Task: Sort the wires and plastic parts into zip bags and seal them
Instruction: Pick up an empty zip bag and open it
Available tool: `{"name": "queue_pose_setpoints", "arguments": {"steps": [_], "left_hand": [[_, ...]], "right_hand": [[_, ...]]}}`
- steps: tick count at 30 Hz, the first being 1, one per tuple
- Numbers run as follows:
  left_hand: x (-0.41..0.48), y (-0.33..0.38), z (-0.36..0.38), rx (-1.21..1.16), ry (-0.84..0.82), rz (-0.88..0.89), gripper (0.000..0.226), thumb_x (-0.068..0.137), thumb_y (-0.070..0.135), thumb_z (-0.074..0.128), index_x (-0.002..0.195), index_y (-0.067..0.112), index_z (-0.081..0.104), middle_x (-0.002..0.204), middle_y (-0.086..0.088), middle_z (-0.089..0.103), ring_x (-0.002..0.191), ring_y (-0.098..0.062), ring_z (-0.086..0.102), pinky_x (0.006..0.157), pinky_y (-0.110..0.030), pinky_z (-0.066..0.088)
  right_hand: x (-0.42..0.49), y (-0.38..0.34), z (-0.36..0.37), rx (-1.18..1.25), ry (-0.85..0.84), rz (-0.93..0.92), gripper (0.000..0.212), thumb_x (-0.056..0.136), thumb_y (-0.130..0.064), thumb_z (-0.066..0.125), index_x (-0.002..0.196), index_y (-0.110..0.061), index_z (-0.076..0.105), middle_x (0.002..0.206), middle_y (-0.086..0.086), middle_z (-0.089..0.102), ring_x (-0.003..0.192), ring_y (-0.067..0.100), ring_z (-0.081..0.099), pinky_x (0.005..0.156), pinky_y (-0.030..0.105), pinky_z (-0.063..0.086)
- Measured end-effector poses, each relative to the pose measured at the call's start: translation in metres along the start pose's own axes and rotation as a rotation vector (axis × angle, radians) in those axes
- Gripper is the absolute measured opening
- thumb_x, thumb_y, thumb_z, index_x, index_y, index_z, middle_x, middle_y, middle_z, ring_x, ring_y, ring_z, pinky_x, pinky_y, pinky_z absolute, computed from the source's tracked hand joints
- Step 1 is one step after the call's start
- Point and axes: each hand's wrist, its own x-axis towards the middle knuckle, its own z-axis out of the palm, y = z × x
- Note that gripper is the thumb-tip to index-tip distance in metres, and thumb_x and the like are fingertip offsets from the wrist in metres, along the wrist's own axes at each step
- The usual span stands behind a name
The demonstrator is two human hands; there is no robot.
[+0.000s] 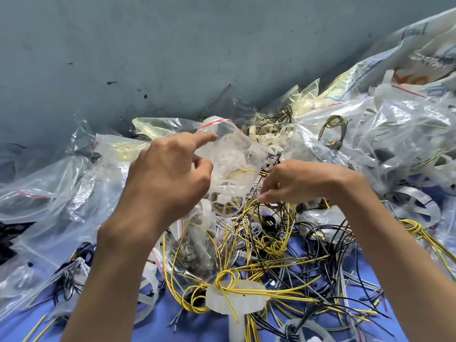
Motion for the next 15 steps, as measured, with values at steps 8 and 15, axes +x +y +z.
{"name": "queue_pose_setpoints", "arguments": {"steps": [8, 15], "left_hand": [[0.0003, 0.0002, -0.0031, 0.007, 0.002, 0.003, 0.054, 0.071, 0.034, 0.040, 0.120, 0.038, 0.062, 0.075, 0.012, 0.054, 0.090, -0.026, 0.058, 0.083, -0.038, 0.050], [0.0003, -0.0002, -0.0024, -0.038, 0.012, 0.052, 0.050, 0.072, 0.031, 0.040, 0.116, 0.036, 0.065, 0.101, 0.008, 0.068, 0.099, -0.022, 0.062, 0.088, -0.039, 0.051]], "right_hand": [[0.0019, -0.0011, -0.0004, -0.109, 0.002, 0.041, 0.025, 0.084, -0.036, 0.067, 0.108, -0.027, 0.070, 0.089, -0.004, 0.064, 0.063, 0.002, 0.047, 0.055, 0.022, 0.037], [-0.0055, 0.0039, -0.0072, -0.056, 0.094, 0.046, 0.007, 0.082, -0.026, 0.070, 0.086, -0.020, 0.071, 0.076, -0.003, 0.067, 0.063, 0.012, 0.059, 0.056, 0.030, 0.052]]}}
